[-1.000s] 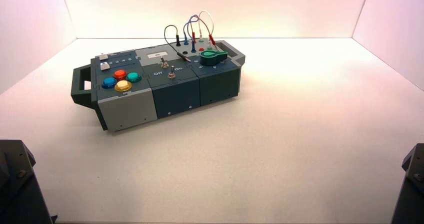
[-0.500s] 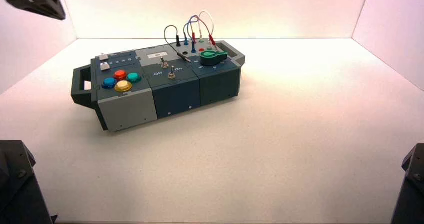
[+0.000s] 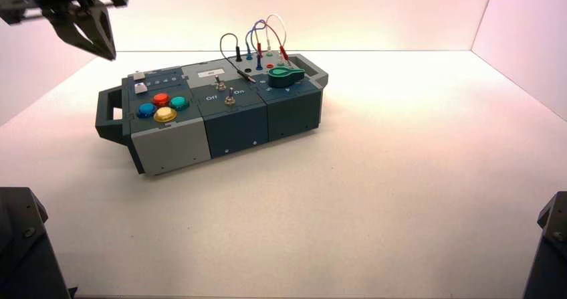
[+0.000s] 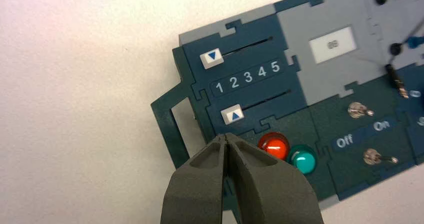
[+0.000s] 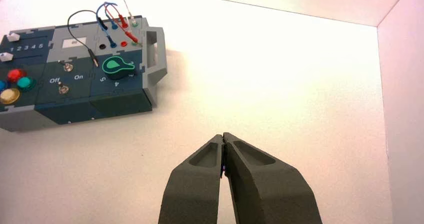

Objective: Move the bottom slider to position 5.

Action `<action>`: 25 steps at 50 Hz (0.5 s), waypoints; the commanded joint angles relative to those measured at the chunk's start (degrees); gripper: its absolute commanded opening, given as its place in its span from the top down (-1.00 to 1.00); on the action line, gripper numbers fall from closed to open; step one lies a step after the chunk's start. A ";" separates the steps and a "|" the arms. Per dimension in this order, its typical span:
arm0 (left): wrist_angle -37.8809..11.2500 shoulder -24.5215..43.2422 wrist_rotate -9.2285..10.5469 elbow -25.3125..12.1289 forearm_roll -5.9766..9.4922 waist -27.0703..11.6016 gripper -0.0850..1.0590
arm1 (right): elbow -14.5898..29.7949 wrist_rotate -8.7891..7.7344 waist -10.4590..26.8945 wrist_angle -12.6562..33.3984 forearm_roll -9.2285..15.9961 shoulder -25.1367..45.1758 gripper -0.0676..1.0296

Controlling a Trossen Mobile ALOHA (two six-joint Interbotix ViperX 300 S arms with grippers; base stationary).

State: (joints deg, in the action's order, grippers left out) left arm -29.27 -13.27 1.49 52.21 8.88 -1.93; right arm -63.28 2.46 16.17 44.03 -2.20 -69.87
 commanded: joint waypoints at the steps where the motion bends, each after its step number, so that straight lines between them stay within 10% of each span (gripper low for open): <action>1: 0.97 2.02 0.18 -2.46 0.44 -0.18 0.91 | 0.79 0.09 0.26 -0.44 0.18 0.35 0.92; 25: 2.72 8.17 0.09 -3.52 0.44 -0.18 0.91 | 0.79 0.09 0.18 -0.70 0.18 -0.18 0.92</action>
State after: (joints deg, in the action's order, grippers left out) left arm -27.33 -5.36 1.58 49.92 9.23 -2.02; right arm -63.28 2.46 16.17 44.03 -2.20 -70.05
